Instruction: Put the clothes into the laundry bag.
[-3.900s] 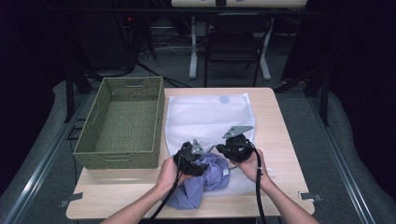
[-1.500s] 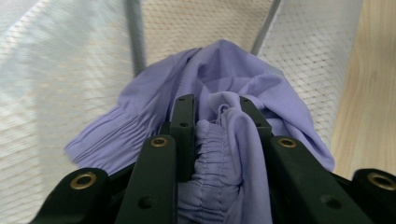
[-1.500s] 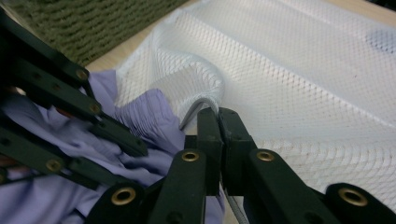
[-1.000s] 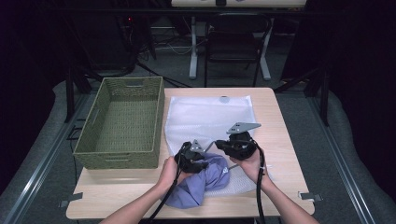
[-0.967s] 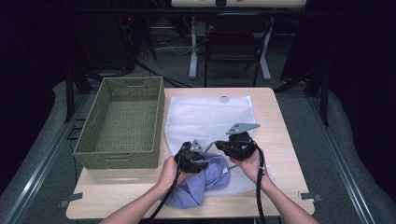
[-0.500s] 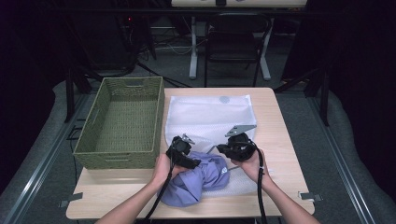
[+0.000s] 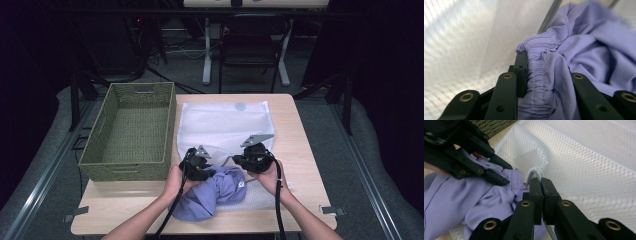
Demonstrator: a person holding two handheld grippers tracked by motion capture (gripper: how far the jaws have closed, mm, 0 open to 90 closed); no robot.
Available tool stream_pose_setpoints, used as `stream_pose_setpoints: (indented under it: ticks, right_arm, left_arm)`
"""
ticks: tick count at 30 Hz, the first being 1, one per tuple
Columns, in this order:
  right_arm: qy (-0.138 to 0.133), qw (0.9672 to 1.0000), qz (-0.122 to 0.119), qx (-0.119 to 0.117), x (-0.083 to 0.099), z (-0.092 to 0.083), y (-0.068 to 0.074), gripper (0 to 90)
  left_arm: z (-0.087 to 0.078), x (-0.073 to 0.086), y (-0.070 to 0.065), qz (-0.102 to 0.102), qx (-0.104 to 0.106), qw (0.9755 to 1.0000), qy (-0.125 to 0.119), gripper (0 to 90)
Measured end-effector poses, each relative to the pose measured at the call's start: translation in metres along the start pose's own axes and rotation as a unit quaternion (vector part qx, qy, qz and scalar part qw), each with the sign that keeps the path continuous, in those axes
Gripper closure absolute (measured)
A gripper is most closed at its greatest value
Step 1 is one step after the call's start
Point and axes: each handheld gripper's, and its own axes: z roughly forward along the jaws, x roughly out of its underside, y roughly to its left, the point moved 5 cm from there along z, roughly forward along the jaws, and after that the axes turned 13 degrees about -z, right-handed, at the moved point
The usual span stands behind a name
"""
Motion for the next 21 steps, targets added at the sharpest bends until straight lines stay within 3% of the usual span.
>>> stream_pose_setpoints:
  ticks: [3,7,13,15,21]
  right_arm:
    - [-0.006,1.0000,0.001,0.001,-0.002,0.000,-0.001,88.3]
    - [-0.015,0.9999,-0.001,0.003,-0.006,-0.001,0.002,88.3]
    - [-0.023,0.9997,-0.004,-0.003,-0.011,-0.006,0.010,88.3]
    - [-0.016,0.9998,-0.006,-0.006,-0.008,-0.004,0.010,88.3]
    - [0.007,0.9999,-0.011,-0.009,0.003,-0.001,0.008,88.1]
  left_arm:
    - [-0.006,-0.008,-0.016,0.018,0.014,0.9995,-0.020,72.5]
    - [0.000,-0.011,-0.031,0.034,0.037,0.9985,-0.019,72.5]
    - [0.022,-0.011,-0.019,0.010,-0.004,0.9999,-0.013,68.9]
    - [0.026,-0.009,-0.016,-0.001,-0.008,1.0000,-0.005,62.6]
    - [0.008,-0.015,-0.023,0.016,-0.005,0.9998,-0.006,43.2]
